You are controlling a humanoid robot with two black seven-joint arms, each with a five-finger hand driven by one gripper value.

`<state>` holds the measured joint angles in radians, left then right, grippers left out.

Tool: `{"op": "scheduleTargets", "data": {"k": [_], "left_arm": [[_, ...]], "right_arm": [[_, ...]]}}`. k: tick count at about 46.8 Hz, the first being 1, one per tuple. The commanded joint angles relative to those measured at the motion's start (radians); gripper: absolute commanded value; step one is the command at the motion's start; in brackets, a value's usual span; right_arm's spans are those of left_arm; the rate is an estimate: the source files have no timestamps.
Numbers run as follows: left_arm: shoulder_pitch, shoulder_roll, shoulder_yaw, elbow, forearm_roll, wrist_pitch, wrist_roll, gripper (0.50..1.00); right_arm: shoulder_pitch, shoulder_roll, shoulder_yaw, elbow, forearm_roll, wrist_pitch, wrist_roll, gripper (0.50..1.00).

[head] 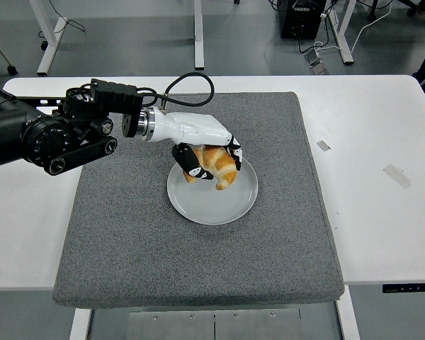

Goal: Place the bread on the plate

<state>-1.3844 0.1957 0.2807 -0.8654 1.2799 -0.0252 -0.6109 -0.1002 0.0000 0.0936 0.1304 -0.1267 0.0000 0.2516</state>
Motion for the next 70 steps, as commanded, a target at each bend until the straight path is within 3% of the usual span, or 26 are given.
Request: {"op": "scheduleTargets", "data": {"k": [1, 56, 64, 70], "left_arm": [[0.008, -0.004, 0.000, 0.008, 0.010, 0.005, 0.000, 0.516], [0.100, -0.062, 0.005, 0.128, 0.035, 0.037, 0.000, 0.519], [0.100, -0.062, 0.005, 0.129, 0.035, 0.047, 0.000, 0.533], [0.107, -0.061, 0.005, 0.129, 0.033, 0.048, 0.000, 0.589]], "right_arm": [[0.000, 0.000, 0.000, 0.000, 0.001, 0.000, 0.000, 1.000], [0.000, 0.000, 0.000, 0.000, 0.001, 0.000, 0.000, 1.000], [0.000, 0.000, 0.000, 0.000, -0.001, 0.000, 0.000, 1.000], [0.000, 0.000, 0.000, 0.000, 0.001, 0.000, 0.000, 1.000]]}}
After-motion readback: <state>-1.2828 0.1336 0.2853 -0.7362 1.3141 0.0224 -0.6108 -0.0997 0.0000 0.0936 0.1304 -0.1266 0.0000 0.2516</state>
